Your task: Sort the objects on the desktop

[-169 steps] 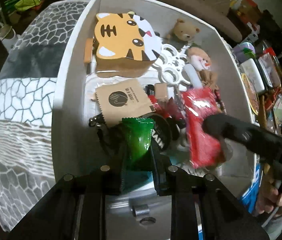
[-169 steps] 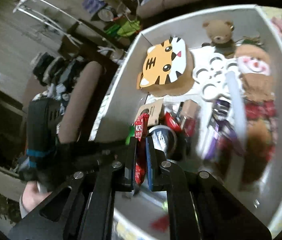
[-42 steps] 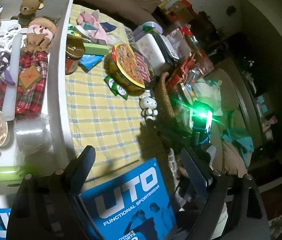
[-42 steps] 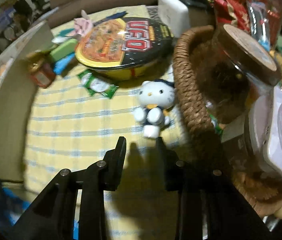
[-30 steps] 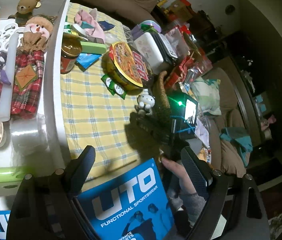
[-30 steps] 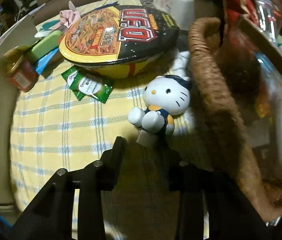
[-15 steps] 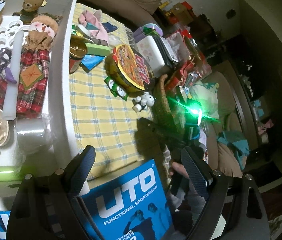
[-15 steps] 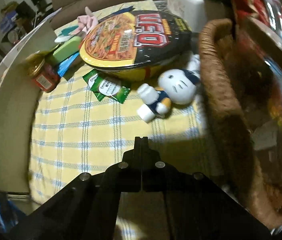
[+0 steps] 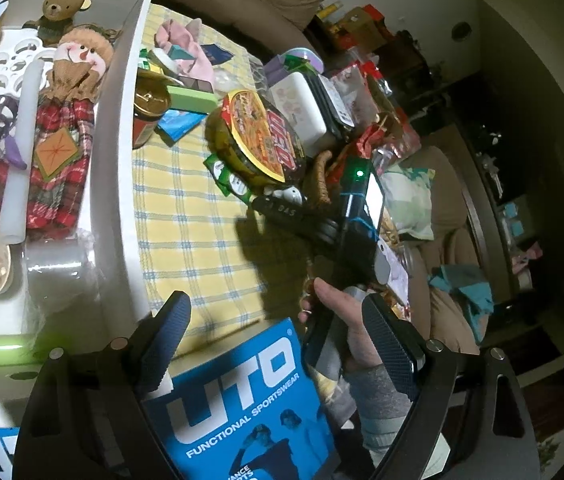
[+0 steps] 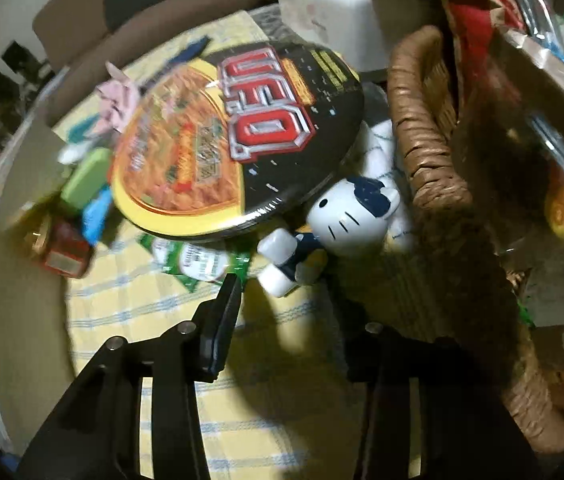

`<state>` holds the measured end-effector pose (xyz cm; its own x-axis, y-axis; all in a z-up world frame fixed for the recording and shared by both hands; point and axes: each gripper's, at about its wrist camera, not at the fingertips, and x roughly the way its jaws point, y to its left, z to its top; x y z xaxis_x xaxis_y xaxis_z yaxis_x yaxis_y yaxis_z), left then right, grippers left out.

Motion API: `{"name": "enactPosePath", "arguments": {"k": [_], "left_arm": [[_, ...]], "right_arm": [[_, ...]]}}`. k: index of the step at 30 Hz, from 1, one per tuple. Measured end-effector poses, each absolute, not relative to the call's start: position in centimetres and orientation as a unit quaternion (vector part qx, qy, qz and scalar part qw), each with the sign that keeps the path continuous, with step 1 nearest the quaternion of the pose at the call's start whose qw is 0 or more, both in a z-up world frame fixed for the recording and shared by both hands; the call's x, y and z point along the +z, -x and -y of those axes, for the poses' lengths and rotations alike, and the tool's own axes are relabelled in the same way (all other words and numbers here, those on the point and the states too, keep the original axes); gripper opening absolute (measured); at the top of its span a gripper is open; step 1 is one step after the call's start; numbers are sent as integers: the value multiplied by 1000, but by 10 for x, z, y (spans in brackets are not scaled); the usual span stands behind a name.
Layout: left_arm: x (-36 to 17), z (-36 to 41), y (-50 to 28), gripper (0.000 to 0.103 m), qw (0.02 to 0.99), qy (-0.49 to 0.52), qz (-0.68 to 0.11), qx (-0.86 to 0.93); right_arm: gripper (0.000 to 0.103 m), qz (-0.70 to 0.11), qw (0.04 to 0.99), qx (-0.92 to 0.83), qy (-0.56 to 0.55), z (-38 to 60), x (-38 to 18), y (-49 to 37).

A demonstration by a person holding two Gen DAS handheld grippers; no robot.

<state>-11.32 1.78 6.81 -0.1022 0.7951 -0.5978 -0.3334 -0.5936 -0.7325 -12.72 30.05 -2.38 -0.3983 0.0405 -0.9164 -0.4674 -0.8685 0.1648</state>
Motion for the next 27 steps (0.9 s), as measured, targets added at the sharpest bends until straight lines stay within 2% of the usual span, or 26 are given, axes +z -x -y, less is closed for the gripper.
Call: {"name": "enactPosePath", "arguments": {"k": [3, 5, 9, 10, 11, 12, 18, 21, 22, 23, 25, 27], "left_arm": [[68, -16, 114, 90, 399, 540, 218, 709], [68, -15, 114, 90, 398, 539, 220, 709], [67, -13, 113, 90, 396, 541, 217, 709], [66, -12, 114, 90, 395, 541, 218, 709], [66, -12, 114, 90, 394, 541, 219, 710], [67, -11, 114, 90, 394, 541, 220, 710], [70, -15, 114, 90, 398, 535, 221, 712], [72, -20, 113, 90, 404, 530, 216, 713], [72, -23, 114, 90, 410, 528, 215, 712], [72, -26, 115, 90, 415, 526, 216, 710], [73, -35, 123, 90, 417, 523, 221, 710], [77, -46, 136, 90, 413, 519, 221, 715]], "right_arm": [[39, -205, 160, 810, 525, -301, -25, 129], [32, -208, 159, 809, 526, -303, -27, 129], [30, -194, 134, 819, 523, -300, -28, 127], [19, -194, 126, 818, 526, -300, -28, 126], [2, -197, 112, 817, 530, -300, -27, 123], [1, -197, 93, 814, 538, -298, -25, 118], [2, -161, 41, 830, 533, -289, 9, 92], [15, -125, 71, 850, 506, -291, 33, 97], [25, -131, 69, 853, 501, -294, 38, 98], [29, -148, 62, 853, 496, -301, 44, 98], [29, -180, 50, 854, 486, -311, 53, 111], [31, -167, 58, 856, 486, -318, 59, 129]]}}
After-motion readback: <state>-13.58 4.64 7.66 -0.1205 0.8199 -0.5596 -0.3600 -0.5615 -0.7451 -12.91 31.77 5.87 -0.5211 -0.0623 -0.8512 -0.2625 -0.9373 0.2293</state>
